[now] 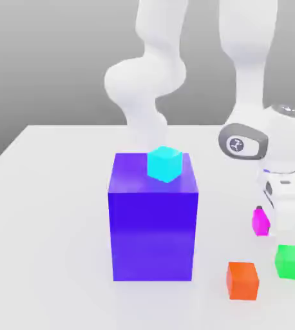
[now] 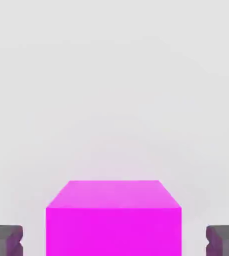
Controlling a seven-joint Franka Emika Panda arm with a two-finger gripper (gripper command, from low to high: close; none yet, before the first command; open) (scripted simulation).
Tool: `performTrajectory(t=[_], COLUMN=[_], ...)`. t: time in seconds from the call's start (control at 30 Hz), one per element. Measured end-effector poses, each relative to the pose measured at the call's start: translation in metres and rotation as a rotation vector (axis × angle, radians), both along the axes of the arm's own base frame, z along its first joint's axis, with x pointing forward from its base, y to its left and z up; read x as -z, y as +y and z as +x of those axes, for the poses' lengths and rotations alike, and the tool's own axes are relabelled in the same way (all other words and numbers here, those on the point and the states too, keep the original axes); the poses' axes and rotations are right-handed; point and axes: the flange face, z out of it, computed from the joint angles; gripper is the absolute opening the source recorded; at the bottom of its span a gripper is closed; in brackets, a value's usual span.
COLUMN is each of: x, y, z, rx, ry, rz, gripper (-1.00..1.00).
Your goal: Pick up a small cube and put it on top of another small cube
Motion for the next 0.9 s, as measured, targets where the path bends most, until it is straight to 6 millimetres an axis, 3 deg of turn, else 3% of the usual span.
performTrajectory(t=[0.13, 0.37, 0.67, 0.8, 0.83, 0.9], x=[0.002, -0.054, -0.105, -0.069, -0.056, -0.056], y=[0.000, 0.000, 0.008, 0.011, 0.011, 0.011], z=[0.000, 0.001, 0.129, 0.140, 0.140, 0.140], rx=[0.000, -0.001, 0.165, 0.170, 0.171, 0.171], ry=[-0.001, -0.002, 0.000, -0.001, -0.001, -0.001], rz=[-0.001, -0.003, -0.002, -0.002, -0.002, -0.002], gripper=[-1.00, -1.00, -1.00, -1.00, 1.00, 1.00])
